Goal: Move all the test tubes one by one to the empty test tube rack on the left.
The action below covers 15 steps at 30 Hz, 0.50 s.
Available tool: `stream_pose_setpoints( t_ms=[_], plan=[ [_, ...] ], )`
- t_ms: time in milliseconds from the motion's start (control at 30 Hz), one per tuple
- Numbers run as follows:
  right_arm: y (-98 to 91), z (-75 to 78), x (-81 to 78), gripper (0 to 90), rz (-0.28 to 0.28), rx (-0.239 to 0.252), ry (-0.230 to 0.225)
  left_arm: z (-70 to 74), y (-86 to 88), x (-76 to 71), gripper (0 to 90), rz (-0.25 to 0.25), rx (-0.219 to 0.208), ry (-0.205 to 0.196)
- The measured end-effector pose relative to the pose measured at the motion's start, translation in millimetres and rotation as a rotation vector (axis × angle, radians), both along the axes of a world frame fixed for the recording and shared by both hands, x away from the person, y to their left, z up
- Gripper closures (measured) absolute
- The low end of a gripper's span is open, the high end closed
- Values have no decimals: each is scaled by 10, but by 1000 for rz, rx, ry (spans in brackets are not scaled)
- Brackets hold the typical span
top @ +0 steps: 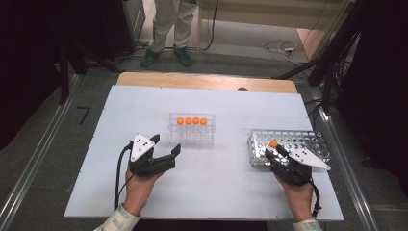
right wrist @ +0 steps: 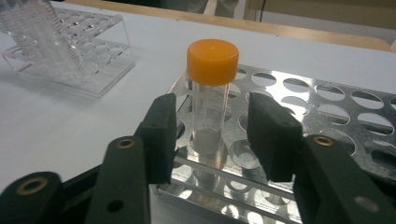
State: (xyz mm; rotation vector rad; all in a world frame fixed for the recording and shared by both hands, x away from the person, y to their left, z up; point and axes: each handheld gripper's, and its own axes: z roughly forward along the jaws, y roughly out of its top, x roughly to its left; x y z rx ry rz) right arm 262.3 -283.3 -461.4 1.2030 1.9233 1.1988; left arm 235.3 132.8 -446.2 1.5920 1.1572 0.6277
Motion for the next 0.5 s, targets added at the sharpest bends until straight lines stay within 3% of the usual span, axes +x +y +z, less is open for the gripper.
stream_pose_setpoints(
  t_ms=[500],
  plan=[
    [44,-22,33,711,3,-19,-19,-6,-2,-1,209,-3,1,4]
  ],
)
